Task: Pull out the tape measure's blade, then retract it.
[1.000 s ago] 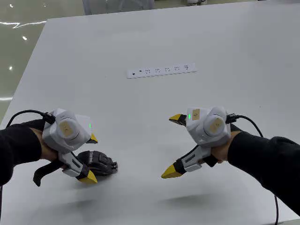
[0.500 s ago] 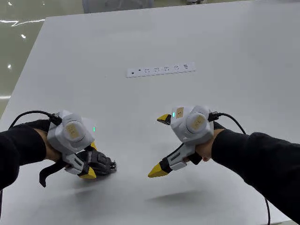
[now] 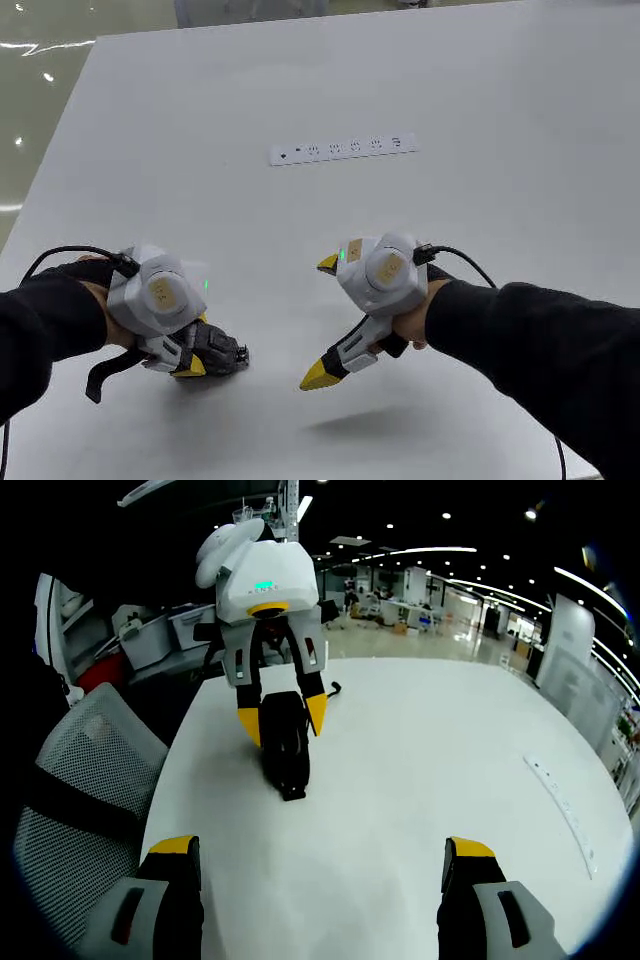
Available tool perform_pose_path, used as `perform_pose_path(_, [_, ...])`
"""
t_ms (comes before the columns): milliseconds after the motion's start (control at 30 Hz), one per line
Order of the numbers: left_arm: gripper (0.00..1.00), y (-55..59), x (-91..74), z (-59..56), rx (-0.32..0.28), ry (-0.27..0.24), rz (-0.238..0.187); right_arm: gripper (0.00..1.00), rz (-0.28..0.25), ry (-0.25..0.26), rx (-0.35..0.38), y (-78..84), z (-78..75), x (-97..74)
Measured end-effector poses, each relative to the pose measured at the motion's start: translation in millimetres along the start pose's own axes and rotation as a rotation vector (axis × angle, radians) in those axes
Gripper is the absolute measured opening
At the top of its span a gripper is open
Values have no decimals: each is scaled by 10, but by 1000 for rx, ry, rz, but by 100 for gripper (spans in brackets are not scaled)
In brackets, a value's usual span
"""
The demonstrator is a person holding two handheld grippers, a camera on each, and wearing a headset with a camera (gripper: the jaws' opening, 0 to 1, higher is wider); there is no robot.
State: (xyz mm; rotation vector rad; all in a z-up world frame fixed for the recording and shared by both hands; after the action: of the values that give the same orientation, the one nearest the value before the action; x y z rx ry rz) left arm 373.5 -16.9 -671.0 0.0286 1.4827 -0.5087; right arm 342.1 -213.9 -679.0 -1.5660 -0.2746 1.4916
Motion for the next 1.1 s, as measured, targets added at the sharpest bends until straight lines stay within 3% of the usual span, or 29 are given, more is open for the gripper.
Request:
perform_pose_path(233, [29,10,14,-2,-29,-11,-9,99,-11,-26,40,-110,25,161])
perform_pose_path(567, [29,21,27,9,-28,-3,-26,99,5,-30,6,-183,76,359])
perform_pose_path(600, [29,23,30,11,-29,-1,-28,98,10,-32,2,-181,86,373])
perform_pose_path(667, [29,23,36,12,-33,1,-29,85,28,-36,-24,-180,103,390])
perform_pose_path(767, [30,23,36,12,-34,2,-33,86,22,-43,-16,-204,114,429])
perform_pose_path(1100, [31,33,59,16,-45,10,-50,62,6,-63,-8,-231,78,518])
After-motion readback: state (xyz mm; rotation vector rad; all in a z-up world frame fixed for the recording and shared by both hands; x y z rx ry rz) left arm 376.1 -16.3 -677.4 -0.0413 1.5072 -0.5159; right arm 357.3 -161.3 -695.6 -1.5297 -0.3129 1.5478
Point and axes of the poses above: the centre of the closed fingertips' face, and the gripper's own axes: x roughly forward along the fingers, z roughly to its left, y roughly out of its underside, the point moved 9 cm from there along -x, roughly backward along the fingers, and after that the axes turned 12 degrees about x, right-handed, at the moved point
